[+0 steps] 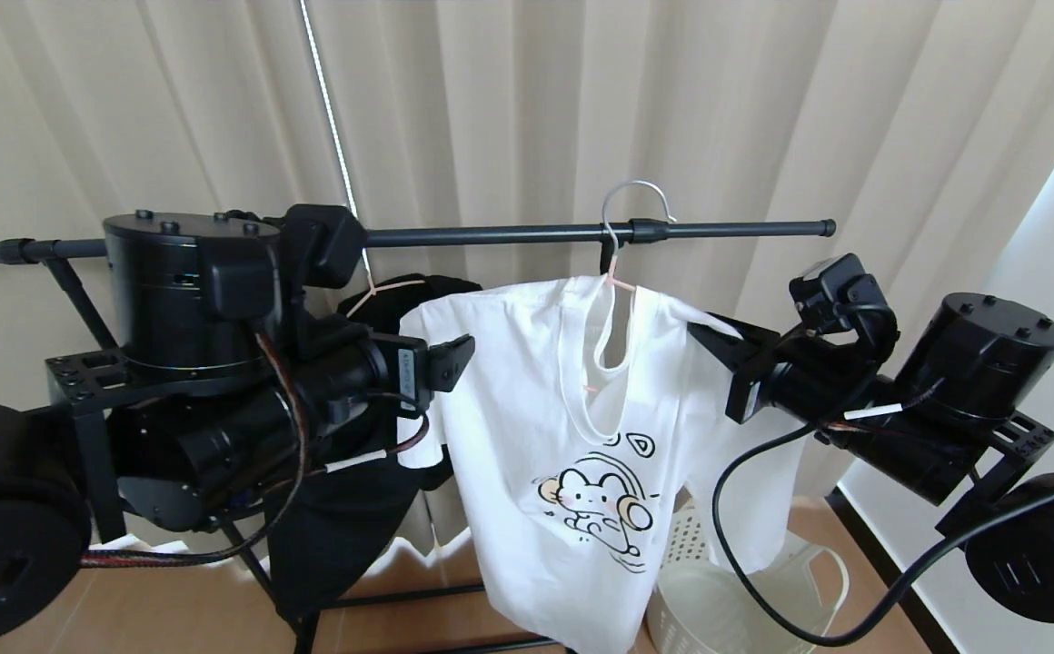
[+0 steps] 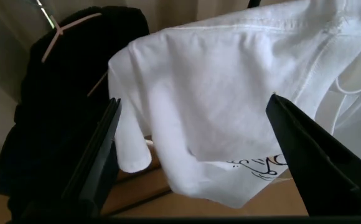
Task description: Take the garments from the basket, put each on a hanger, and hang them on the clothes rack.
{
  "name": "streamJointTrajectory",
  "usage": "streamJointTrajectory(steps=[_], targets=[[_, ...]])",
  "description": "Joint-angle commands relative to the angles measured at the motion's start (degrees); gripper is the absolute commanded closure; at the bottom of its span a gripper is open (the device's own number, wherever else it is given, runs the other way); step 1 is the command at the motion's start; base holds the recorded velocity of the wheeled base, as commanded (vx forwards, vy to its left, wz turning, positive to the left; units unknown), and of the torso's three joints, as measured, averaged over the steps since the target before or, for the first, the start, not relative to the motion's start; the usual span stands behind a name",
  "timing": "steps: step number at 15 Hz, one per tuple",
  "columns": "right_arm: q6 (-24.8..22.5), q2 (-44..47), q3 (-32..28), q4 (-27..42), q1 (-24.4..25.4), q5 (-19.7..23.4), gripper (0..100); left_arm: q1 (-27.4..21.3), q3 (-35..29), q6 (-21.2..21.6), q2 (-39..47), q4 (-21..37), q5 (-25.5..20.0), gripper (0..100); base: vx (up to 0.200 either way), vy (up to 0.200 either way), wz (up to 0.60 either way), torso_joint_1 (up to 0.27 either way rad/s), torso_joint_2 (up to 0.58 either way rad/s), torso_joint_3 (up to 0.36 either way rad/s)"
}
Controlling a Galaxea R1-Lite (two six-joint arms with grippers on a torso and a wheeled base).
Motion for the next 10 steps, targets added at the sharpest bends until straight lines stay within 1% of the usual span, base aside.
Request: streamJointTrajectory(steps=[1, 2, 3, 6, 8, 10], targets=[[0.62, -0.11, 0.79, -0.15, -2.01, 2.28, 100, 5.37, 3.51, 0.08, -2.02, -0.01, -5.63, 0, 0.000, 0.000, 0.00, 0.000, 0.00, 0.000], [0.71, -0.20, 1.05, -0.15, -2.63, 3.51, 100, 5.99, 4.21, 0.08, -1.93, -0.01, -7.30, 0, 0.000, 0.000, 0.00, 0.000, 0.00, 0.000], [0.71, -0.73, 1.67, -0.33, -3.50, 6.50, 100, 6.51, 5.35, 0.08, -1.67, -0.01, -8.45, 0, 0.000, 0.000, 0.00, 0.000, 0.00, 0.000], [1.24, -1.17, 2.20, -0.59, -3.94, 8.17, 100, 7.92, 5.79, -0.01, 1.85, -0.01, -8.36, 0, 0.000, 0.000, 0.00, 0.000, 0.00, 0.000], [1.24, -1.87, 2.99, -0.59, -4.12, 10.63, 100, 8.80, 5.70, -0.10, 4.66, -0.10, -8.10, 0, 0.000, 0.000, 0.00, 0.000, 0.00, 0.000], [1.24, -2.49, 3.87, -1.56, -4.74, 12.21, 100, 9.24, 5.70, -0.19, 7.21, -1.94, -8.10, 0, 0.000, 0.000, 0.00, 0.000, 0.00, 0.000]])
